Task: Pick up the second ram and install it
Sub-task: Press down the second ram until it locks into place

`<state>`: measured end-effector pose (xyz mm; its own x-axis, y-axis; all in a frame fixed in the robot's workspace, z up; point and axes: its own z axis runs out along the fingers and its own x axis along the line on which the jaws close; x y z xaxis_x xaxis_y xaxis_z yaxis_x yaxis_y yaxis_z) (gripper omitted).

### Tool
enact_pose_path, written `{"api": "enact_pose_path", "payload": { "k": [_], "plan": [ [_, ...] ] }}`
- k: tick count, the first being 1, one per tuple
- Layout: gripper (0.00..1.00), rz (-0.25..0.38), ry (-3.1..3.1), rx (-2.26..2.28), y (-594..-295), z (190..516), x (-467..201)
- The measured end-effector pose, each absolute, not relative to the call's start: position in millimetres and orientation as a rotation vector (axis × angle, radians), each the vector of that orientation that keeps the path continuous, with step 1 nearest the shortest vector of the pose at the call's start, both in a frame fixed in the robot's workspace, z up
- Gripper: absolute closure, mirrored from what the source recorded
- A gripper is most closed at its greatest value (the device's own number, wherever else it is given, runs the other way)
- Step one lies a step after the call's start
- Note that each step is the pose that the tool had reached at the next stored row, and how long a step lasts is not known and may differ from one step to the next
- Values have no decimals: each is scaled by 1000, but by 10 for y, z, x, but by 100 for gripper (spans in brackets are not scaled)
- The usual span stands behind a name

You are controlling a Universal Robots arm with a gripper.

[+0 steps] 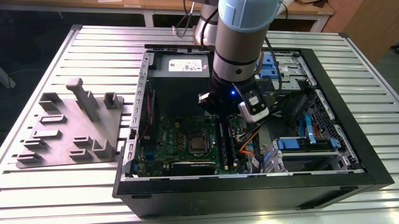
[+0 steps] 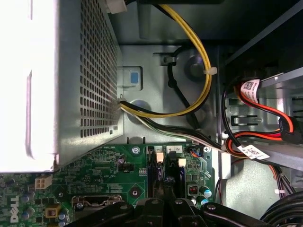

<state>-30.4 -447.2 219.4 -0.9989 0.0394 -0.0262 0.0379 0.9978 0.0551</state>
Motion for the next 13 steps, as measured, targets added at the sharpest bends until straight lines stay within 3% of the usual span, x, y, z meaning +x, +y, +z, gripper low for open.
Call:
{"api": "enact_pose_path", "payload": {
  "k": [13],
  "plan": [
    [93, 85, 3112, 60, -4472, 2167, -305]
  ]
}}
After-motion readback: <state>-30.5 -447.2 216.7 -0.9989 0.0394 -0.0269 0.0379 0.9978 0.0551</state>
